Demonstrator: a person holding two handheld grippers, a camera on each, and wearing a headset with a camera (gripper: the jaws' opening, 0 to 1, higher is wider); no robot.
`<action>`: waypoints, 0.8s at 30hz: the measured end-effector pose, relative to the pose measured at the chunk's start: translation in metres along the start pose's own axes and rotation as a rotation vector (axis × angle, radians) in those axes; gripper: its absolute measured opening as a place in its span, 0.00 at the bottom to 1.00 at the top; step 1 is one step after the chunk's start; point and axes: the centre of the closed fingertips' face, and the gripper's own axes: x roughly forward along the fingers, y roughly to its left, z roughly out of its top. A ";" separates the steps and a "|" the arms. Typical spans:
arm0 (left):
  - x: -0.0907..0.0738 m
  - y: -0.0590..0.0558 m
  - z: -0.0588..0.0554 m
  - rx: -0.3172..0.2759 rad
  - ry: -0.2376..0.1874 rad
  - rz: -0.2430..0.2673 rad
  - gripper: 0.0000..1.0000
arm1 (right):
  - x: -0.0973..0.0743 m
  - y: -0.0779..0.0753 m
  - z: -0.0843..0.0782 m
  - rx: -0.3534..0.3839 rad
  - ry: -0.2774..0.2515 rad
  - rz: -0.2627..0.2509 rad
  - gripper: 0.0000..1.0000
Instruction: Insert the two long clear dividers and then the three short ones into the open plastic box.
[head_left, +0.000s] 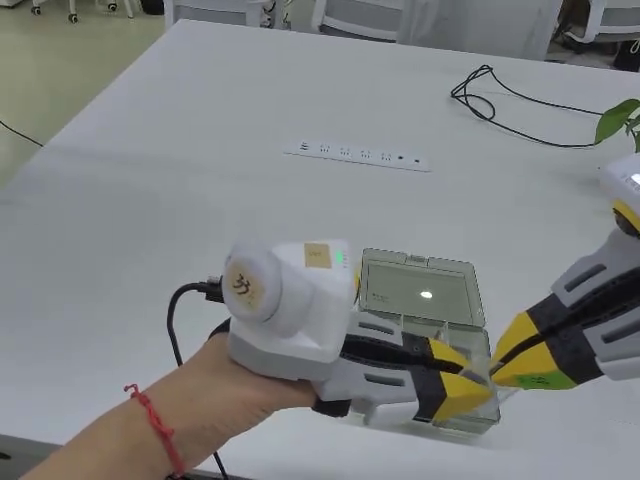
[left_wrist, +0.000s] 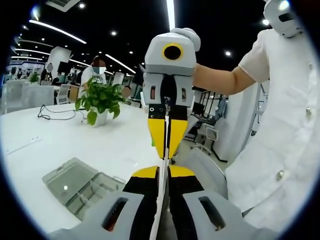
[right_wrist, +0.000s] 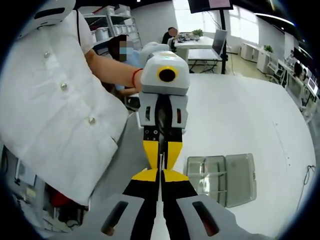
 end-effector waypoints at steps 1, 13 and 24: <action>0.000 0.000 -0.001 0.001 0.001 0.001 0.04 | 0.000 0.000 0.000 -0.002 0.003 -0.001 0.03; -0.008 0.009 -0.007 0.001 0.016 0.055 0.14 | -0.005 -0.006 -0.003 0.002 0.004 -0.045 0.03; -0.024 0.022 -0.018 0.011 0.046 0.139 0.30 | -0.010 -0.018 -0.010 0.025 0.002 -0.093 0.03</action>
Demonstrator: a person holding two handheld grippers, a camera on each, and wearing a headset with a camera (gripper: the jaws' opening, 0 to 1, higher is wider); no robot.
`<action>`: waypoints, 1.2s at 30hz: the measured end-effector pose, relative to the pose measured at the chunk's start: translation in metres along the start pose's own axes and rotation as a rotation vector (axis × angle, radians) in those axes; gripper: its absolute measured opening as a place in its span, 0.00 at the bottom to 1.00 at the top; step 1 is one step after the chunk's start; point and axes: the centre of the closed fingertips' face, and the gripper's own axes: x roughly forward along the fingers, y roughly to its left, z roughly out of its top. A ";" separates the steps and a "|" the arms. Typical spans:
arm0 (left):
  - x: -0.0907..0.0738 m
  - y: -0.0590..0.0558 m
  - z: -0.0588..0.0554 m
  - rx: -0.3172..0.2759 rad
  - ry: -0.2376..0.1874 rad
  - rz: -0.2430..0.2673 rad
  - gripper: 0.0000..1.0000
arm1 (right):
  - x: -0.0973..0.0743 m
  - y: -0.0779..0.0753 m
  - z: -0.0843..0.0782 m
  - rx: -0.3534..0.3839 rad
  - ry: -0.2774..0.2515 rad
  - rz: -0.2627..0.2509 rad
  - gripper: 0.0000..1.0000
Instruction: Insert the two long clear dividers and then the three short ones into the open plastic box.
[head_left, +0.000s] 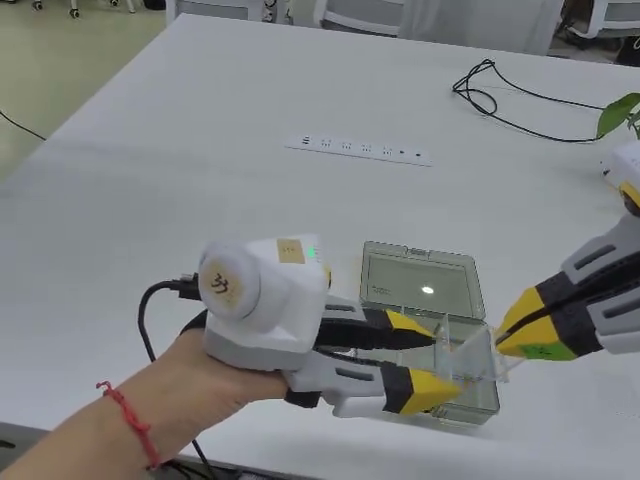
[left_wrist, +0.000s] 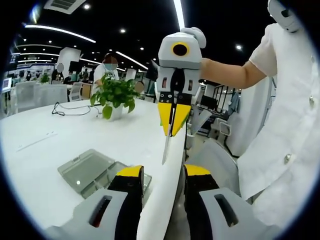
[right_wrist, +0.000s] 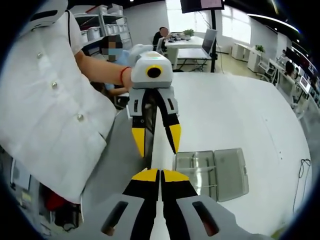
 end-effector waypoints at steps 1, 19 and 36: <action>-0.001 0.001 -0.001 0.000 0.005 0.008 0.32 | 0.000 -0.001 -0.001 0.001 0.001 -0.002 0.03; -0.019 0.024 -0.012 -0.003 0.010 0.108 0.57 | 0.000 -0.028 -0.014 0.019 0.005 -0.057 0.03; -0.023 0.032 -0.026 0.010 0.040 0.148 0.80 | 0.016 -0.060 -0.028 0.020 0.009 -0.111 0.03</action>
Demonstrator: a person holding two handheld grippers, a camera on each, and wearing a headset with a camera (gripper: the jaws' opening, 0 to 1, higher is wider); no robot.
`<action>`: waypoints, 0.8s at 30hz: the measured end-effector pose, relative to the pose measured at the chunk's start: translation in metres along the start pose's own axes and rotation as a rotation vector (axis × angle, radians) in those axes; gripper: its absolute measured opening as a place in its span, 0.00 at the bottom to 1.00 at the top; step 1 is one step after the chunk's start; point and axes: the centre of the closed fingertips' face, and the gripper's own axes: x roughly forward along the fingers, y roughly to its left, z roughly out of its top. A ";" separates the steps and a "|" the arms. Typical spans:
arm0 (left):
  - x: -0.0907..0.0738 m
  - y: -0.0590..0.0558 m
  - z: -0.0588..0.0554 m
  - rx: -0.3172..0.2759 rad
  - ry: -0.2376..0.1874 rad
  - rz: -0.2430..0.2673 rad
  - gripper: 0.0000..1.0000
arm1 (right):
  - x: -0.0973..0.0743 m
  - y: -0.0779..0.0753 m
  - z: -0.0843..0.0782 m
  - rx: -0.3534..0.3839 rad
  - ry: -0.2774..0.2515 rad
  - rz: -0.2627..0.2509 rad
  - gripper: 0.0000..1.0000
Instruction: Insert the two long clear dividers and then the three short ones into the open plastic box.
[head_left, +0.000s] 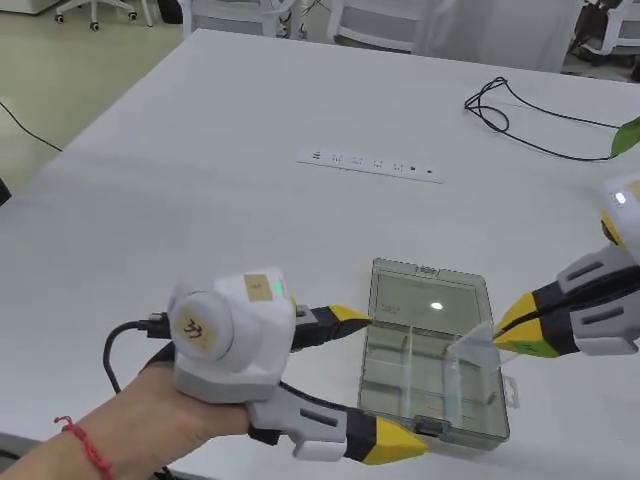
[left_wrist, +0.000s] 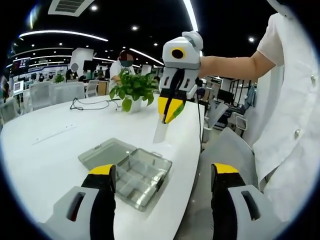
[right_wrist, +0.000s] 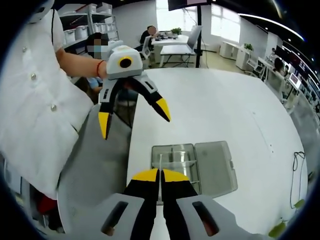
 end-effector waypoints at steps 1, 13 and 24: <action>0.000 0.000 0.000 0.000 -0.003 0.000 0.82 | 0.001 -0.001 -0.001 -0.004 0.003 -0.002 0.03; -0.001 0.005 -0.011 -0.013 0.004 0.014 0.98 | 0.024 -0.015 -0.009 -0.007 -0.004 -0.028 0.03; -0.004 0.010 -0.023 -0.030 0.016 0.022 1.00 | 0.049 -0.023 -0.025 -0.010 0.006 -0.041 0.03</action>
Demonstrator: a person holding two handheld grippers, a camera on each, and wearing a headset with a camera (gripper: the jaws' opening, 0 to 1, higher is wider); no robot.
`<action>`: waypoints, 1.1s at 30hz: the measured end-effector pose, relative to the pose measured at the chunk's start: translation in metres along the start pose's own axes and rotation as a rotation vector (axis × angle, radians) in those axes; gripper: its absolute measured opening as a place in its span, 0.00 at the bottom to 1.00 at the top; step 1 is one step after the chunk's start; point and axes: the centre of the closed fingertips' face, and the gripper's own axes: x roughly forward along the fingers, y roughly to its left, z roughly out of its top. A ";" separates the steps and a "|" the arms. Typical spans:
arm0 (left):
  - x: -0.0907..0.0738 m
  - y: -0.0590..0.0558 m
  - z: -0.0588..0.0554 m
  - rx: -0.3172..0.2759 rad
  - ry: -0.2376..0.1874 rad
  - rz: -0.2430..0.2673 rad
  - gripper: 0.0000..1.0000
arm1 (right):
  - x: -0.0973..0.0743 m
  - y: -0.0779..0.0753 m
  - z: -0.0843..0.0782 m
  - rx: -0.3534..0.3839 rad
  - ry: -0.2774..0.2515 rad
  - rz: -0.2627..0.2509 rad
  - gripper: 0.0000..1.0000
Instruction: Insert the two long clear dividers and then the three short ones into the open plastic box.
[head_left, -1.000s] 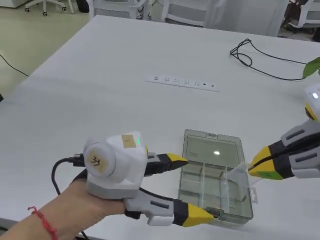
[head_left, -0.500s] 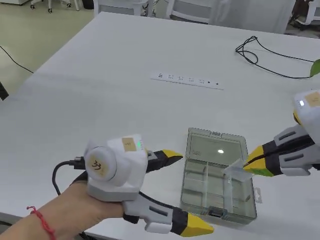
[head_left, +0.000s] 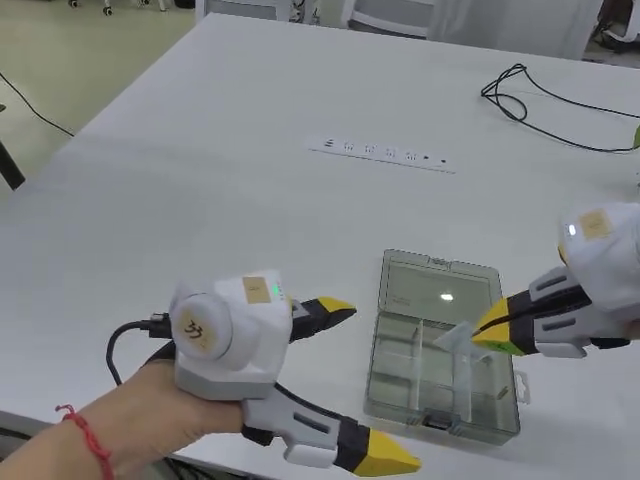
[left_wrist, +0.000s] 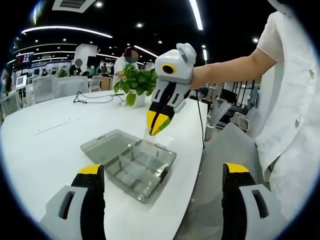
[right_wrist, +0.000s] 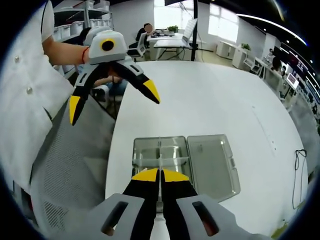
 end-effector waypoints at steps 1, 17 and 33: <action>0.000 0.000 -0.001 -0.003 -0.001 0.002 1.00 | 0.002 0.000 -0.002 -0.001 0.002 -0.001 0.03; -0.001 0.002 -0.001 -0.016 -0.011 0.008 1.00 | 0.012 -0.004 -0.015 0.012 0.014 0.007 0.03; -0.001 0.002 -0.003 -0.023 -0.012 0.007 1.00 | 0.025 -0.006 -0.017 -0.063 0.006 0.008 0.02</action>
